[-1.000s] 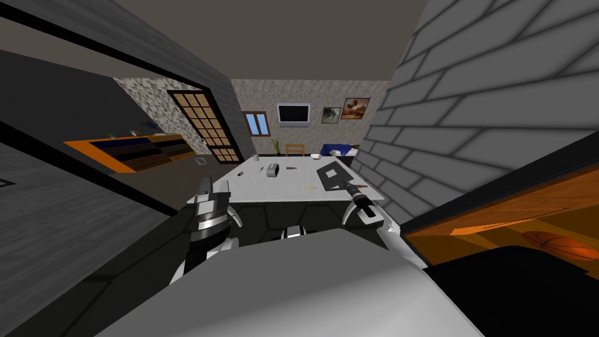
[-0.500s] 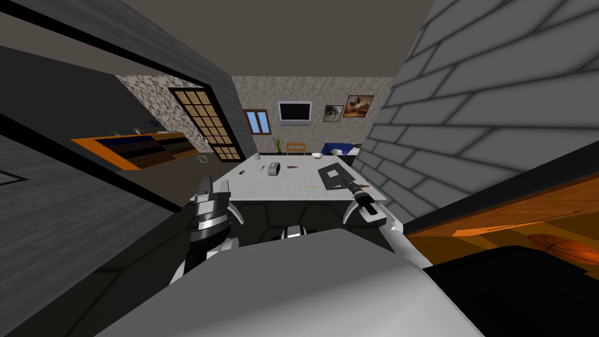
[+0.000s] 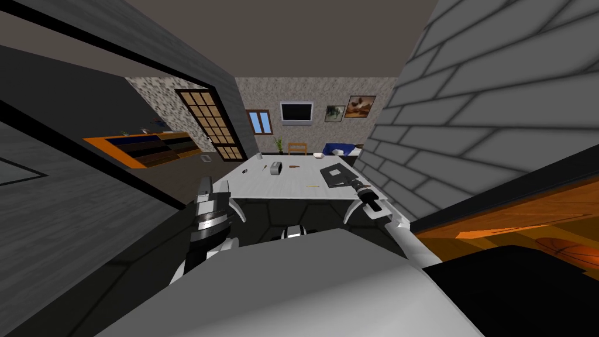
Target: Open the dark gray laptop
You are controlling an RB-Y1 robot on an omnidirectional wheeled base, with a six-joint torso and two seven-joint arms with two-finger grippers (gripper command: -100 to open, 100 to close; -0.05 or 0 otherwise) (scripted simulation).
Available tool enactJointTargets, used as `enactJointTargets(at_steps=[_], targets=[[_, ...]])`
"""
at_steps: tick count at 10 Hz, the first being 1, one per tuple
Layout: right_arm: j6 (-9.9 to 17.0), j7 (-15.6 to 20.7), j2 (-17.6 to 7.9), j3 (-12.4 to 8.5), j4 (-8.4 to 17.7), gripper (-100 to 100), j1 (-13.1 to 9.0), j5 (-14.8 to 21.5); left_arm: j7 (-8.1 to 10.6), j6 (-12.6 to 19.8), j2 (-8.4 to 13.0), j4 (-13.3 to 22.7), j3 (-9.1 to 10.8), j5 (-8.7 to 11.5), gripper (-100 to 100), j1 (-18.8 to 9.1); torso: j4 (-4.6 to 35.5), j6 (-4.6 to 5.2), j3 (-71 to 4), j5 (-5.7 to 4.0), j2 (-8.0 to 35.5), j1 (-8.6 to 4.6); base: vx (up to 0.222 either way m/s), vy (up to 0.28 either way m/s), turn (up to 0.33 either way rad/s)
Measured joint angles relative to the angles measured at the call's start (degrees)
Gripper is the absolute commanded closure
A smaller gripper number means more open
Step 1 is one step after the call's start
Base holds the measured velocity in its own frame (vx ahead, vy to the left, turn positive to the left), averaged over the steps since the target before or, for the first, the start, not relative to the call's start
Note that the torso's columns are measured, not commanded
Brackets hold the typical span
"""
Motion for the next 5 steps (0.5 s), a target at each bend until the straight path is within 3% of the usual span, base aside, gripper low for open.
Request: enactJointTargets(at_steps=[5], targets=[[0.0, 0.0, 0.0, 0.0, 0.0, 0, 0.0, 0.0, 0.00, 0.0, 0.0, 0.0, 0.00, 0.0, 0, 0.0, -0.1, -0.02, -0.1, -0.18, -0.1, -0.16, 0.000, 0.000, 0.000]])
